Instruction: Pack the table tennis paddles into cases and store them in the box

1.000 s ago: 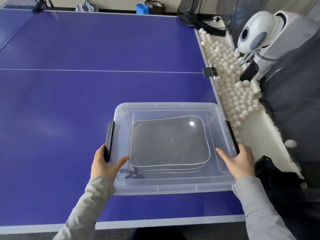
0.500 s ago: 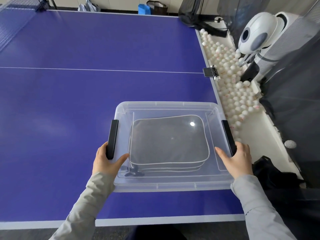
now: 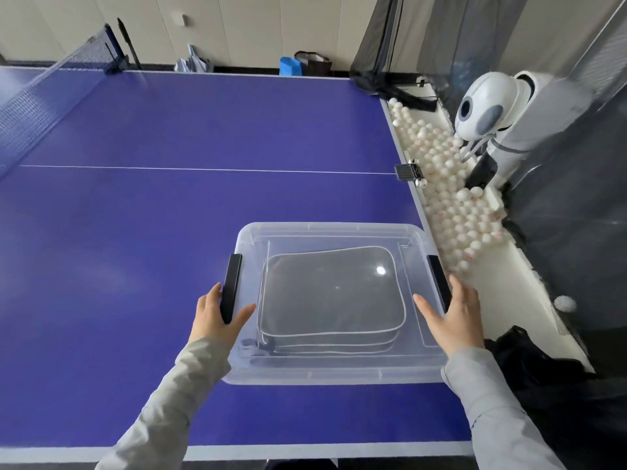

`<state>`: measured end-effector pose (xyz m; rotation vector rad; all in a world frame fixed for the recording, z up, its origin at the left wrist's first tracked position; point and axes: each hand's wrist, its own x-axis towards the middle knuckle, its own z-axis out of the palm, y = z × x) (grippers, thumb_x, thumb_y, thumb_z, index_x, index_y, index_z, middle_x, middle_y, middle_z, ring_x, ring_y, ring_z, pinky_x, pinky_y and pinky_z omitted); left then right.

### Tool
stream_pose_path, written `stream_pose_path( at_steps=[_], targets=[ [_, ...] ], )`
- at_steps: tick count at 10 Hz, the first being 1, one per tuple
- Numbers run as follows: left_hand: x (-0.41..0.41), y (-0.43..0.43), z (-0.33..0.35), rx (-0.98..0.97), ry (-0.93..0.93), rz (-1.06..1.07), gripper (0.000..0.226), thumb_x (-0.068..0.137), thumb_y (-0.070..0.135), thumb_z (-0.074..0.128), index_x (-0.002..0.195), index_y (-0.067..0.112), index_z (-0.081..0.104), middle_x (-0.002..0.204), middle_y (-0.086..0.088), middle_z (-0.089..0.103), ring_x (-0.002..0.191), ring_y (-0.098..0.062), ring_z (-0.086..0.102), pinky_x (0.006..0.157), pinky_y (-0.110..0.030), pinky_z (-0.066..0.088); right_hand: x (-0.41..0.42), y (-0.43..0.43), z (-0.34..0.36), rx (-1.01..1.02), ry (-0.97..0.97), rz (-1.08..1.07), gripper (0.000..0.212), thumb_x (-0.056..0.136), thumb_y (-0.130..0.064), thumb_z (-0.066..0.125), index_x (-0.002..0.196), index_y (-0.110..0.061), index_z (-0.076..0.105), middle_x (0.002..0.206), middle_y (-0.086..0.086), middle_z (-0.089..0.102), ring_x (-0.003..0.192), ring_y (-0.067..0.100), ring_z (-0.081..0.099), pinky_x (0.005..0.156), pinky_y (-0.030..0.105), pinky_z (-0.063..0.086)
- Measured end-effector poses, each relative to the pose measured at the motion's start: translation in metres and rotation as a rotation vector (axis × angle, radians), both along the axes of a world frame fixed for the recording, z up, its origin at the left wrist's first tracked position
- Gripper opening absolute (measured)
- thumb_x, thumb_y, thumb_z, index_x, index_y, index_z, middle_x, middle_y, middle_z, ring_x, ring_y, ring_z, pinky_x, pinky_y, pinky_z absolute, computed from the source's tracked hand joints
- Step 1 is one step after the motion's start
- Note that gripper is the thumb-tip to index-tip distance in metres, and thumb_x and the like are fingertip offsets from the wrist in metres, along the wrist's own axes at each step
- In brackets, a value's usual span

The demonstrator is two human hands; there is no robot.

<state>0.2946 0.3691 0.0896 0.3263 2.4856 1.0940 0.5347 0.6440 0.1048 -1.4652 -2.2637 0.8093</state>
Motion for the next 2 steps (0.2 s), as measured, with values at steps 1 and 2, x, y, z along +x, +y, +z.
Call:
stream_pose_path(
  at_steps=[1, 2],
  targets=[
    [-0.004, 0.007, 0.008, -0.16, 0.175, -0.097, 0.087, 0.081, 0.047, 0.064, 0.148, 0.017, 0.018, 0.154, -0.001, 0.02, 0.14, -0.023, 0.021, 0.113, -0.04, 0.024, -0.017, -0.004, 0.009, 0.107, 0.009, 0.088, 0.074, 0.084, -0.035, 0.068, 0.142, -0.004, 0.034, 0.146, 0.015, 0.037, 0.136, 0.029, 0.031, 0.112, 0.038, 0.025],
    [0.0, 0.024, 0.02, -0.265, 0.374, -0.255, 0.088, 0.084, 0.057, 0.054, 0.15, 0.018, 0.011, 0.159, 0.003, 0.008, 0.146, -0.019, 0.004, 0.116, -0.039, 0.014, -0.038, -0.01, 0.014, 0.111, 0.016, 0.229, 0.071, 0.086, -0.035, 0.065, 0.142, -0.004, 0.034, 0.149, 0.013, 0.035, 0.139, 0.026, 0.03, 0.114, 0.034, 0.023]
  ],
)
